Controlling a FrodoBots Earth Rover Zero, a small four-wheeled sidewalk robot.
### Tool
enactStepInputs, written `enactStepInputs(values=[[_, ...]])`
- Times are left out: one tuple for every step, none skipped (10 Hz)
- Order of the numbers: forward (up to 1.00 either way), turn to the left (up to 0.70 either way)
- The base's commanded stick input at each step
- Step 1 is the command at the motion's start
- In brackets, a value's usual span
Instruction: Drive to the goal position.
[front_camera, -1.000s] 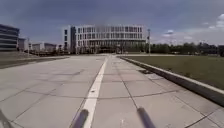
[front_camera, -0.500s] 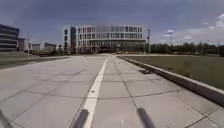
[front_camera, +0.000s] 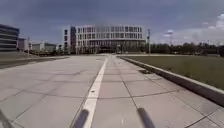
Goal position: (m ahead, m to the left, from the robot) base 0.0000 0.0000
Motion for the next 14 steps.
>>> enactStepInputs(values=[[0.07,0.0],[0.07,0.0],[0.07,0.0],[0.07,0.0],[0.07,0.0],[0.07,0.0],[0.07,0.0],[0.07,0.0],[0.07,0.0],[0.07,0.0],[0.07,0.0],[0.07,0.0],[0.07,0.0],[0.07,0.0]])
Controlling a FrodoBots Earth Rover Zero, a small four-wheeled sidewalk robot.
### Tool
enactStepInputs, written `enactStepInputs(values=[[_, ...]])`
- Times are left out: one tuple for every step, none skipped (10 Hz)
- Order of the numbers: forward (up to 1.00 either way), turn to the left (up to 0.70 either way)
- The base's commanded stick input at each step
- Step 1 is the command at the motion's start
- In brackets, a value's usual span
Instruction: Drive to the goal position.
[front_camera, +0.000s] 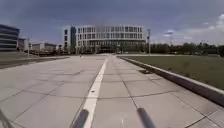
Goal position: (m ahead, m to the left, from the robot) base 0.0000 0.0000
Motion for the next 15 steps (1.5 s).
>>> enactStepInputs(values=[[0.06,0.0],[0.07,0.0],[0.07,0.0],[0.07,0.0],[0.07,0.0],[0.07,0.0],[0.07,0.0],[0.07,0.0],[0.07,0.0],[0.07,0.0],[0.07,0.0],[0.07,0.0],[0.06,0.0],[0.06,0.0],[0.07,0.0]])
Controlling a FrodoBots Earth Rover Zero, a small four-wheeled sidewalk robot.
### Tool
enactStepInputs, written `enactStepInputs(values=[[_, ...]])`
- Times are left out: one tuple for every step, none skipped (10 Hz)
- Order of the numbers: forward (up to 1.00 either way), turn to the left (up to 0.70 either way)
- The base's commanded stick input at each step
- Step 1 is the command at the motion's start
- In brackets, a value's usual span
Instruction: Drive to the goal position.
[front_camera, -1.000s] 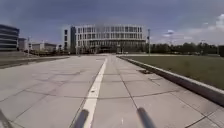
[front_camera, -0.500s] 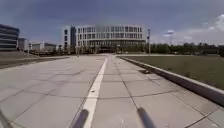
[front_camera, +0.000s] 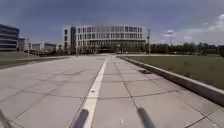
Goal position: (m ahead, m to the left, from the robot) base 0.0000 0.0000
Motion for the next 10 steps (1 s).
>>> enactStepInputs(values=[[0.07,0.0],[0.06,0.0],[0.06,0.0],[0.07,0.0],[0.07,0.0],[0.06,0.0],[0.06,0.0],[0.07,0.0],[0.07,0.0],[0.07,0.0]])
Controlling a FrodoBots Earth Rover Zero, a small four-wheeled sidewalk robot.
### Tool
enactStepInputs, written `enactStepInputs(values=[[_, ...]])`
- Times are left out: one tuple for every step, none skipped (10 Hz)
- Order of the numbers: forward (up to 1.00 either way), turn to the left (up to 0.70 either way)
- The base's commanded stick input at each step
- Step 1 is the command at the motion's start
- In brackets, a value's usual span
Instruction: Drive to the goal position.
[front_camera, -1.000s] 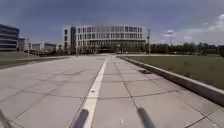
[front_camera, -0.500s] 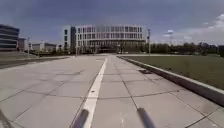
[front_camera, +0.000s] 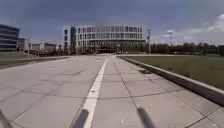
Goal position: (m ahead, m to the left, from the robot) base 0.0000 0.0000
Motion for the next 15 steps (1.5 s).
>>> enactStepInputs(values=[[0.07,0.0],[0.07,0.0],[0.07,0.0],[0.07,0.0],[0.07,0.0],[0.07,0.0],[0.07,0.0],[0.07,0.0],[0.07,0.0],[0.07,0.0],[0.07,0.0],[0.07,0.0],[0.07,0.0],[0.07,0.0],[0.07,0.0]])
